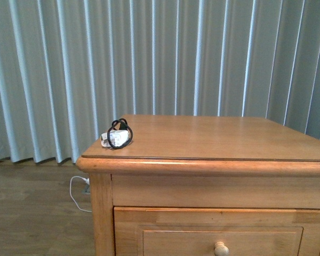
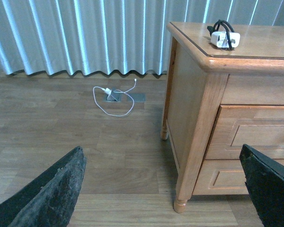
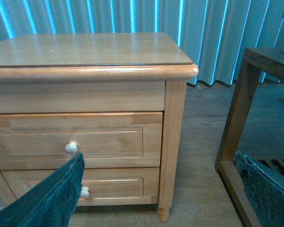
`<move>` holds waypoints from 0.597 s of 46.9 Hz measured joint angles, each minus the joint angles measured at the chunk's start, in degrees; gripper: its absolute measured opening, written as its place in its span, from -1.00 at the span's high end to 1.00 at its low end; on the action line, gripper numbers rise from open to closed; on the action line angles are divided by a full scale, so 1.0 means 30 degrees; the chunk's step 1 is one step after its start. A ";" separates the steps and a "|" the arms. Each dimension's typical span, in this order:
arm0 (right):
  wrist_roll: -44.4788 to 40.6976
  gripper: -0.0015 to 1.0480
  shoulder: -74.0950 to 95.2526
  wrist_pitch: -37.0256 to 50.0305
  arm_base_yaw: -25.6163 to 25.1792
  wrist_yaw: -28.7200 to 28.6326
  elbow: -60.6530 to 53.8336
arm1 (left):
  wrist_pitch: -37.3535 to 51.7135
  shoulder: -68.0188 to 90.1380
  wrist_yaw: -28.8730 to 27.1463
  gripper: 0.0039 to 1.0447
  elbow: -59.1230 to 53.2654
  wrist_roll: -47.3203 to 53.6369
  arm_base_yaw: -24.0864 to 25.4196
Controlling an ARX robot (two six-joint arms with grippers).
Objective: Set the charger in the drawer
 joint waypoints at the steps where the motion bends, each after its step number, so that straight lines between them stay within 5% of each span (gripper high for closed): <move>1: 0.0000 -0.83 0.0000 0.0000 0.0000 0.0000 0.0000 | 0.0000 0.0000 0.0000 -0.89 0.0000 0.0000 0.0000; 9: 0.0000 -0.83 0.0000 0.0000 0.0000 0.0000 0.0000 | 0.0000 0.0000 0.0000 -0.89 0.0000 0.0000 0.0000; 13: 0.0124 -0.83 0.1821 -0.1690 -0.0758 -0.4262 0.0590 | 0.0000 0.0000 0.0015 -0.89 -0.0007 0.0000 0.0000; 28: 0.0627 -0.83 1.7558 0.6251 0.3891 -0.0444 0.4313 | 0.0000 0.0000 0.0007 -0.89 0.0000 0.0007 0.0000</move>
